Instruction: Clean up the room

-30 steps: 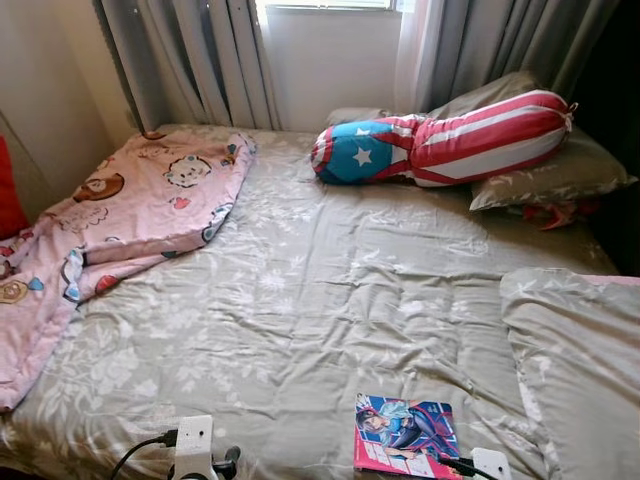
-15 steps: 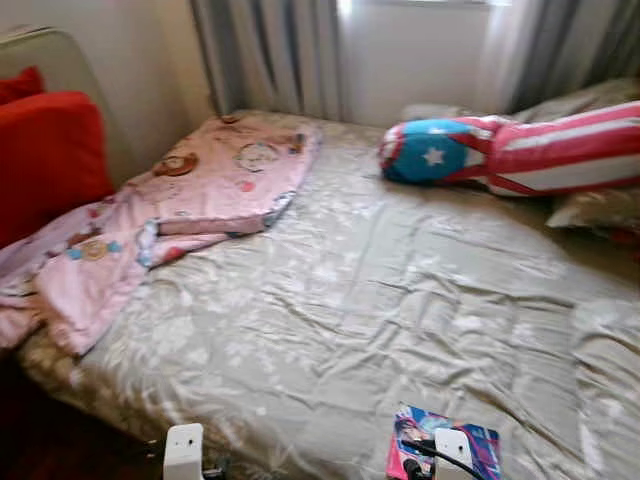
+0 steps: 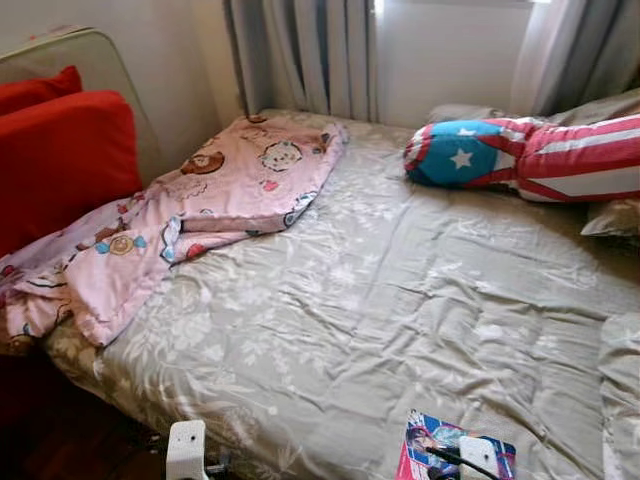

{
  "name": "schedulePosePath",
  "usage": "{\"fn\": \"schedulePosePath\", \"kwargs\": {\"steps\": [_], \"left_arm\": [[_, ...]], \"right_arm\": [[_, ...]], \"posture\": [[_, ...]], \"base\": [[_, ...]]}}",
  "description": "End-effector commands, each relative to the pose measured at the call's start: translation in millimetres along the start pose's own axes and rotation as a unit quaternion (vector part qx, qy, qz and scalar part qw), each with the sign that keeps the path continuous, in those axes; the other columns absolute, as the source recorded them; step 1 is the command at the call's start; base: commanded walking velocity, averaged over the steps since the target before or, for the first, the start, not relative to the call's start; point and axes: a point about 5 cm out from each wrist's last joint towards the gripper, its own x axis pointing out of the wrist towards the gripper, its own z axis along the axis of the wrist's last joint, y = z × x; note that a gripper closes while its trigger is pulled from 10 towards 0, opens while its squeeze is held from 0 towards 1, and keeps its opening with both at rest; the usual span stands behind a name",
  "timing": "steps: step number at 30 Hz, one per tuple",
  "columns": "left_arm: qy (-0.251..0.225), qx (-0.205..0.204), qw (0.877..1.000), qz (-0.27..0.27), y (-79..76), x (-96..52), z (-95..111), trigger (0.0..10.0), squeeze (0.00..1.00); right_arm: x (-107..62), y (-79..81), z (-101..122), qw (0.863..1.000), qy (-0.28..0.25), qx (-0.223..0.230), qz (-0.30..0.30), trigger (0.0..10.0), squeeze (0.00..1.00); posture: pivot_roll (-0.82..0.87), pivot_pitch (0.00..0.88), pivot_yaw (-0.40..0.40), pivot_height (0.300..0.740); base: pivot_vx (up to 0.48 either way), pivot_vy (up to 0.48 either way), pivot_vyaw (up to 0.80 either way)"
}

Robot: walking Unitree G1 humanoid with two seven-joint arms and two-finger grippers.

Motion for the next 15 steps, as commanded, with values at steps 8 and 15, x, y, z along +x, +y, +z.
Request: {"fn": "schedulePosePath", "kwargs": {"steps": [8, 15], "left_arm": [[0.019, 0.003, 1.0, 0.003, 2.0, -1.4, -7, 10.0, 0.0], [0.022, 0.004, 1.0, 0.005, 2.1, -1.8, -9, 10.0, 0.0]], "right_arm": [[-1.4, -5.7, -4, 1.0, 0.01, 0.008, 0.003, 10.0, 0.0], [-3.5, -15.7, -5, 1.0, 0.01, 0.009, 0.0, 10.0, 0.0]], "posture": [[0.01, 0.0, 0.01, 0.74], [0.01, 0.0, 0.006, 0.74]], "base": [[0.0, 0.0, 0.0], [0.0, 0.376, 0.0]]}}
